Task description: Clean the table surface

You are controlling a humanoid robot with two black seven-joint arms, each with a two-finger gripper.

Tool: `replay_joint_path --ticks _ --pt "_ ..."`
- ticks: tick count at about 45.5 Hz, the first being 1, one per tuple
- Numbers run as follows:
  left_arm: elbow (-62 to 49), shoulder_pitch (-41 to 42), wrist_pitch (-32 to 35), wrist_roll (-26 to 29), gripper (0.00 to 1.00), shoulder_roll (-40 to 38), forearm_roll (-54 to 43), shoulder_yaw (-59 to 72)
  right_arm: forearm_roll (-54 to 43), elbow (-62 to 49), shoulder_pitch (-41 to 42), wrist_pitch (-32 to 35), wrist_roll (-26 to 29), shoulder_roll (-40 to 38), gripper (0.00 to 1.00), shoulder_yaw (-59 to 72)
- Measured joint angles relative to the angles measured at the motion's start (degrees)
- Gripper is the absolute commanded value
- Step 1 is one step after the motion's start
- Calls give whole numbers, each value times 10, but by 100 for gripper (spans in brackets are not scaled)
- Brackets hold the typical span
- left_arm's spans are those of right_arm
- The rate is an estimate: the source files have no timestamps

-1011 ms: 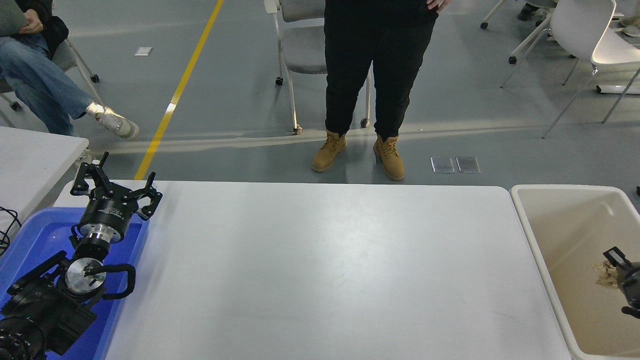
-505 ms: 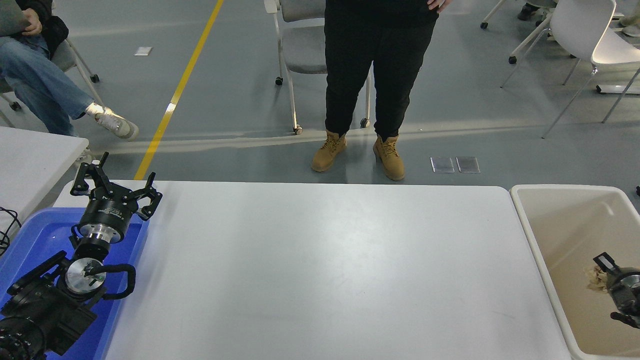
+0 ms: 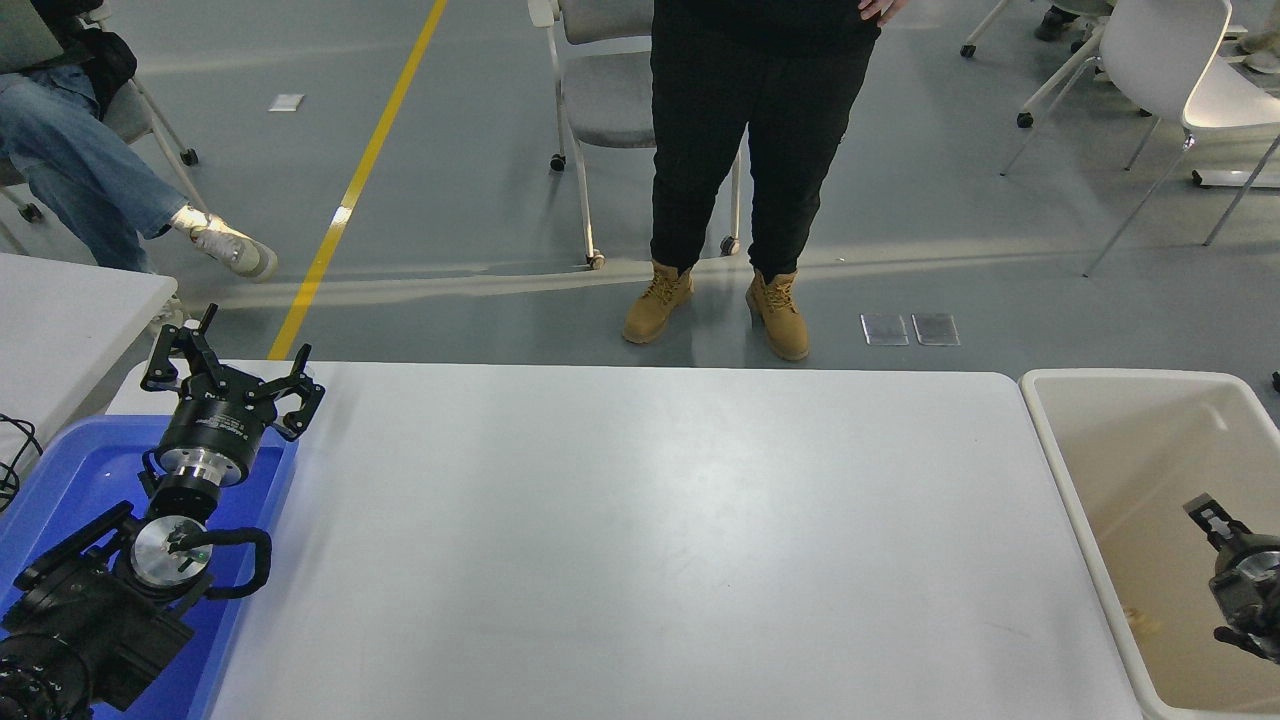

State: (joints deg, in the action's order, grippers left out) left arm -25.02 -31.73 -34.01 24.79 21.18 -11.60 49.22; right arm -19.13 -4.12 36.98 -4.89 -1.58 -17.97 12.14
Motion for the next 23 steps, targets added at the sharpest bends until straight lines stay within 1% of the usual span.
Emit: replay_joint_path --ticks 8,15,23 --pt "0 0 0 0 100 0 0 0 13 1 32 -2 1 -10 97 -2" --pt "0 0 0 0 100 0 0 0 65 2 69 -3 0 -28 97 -21" --pt "0 0 0 0 100 0 0 0 121 15 116 -2 -1 -55 98 -89"
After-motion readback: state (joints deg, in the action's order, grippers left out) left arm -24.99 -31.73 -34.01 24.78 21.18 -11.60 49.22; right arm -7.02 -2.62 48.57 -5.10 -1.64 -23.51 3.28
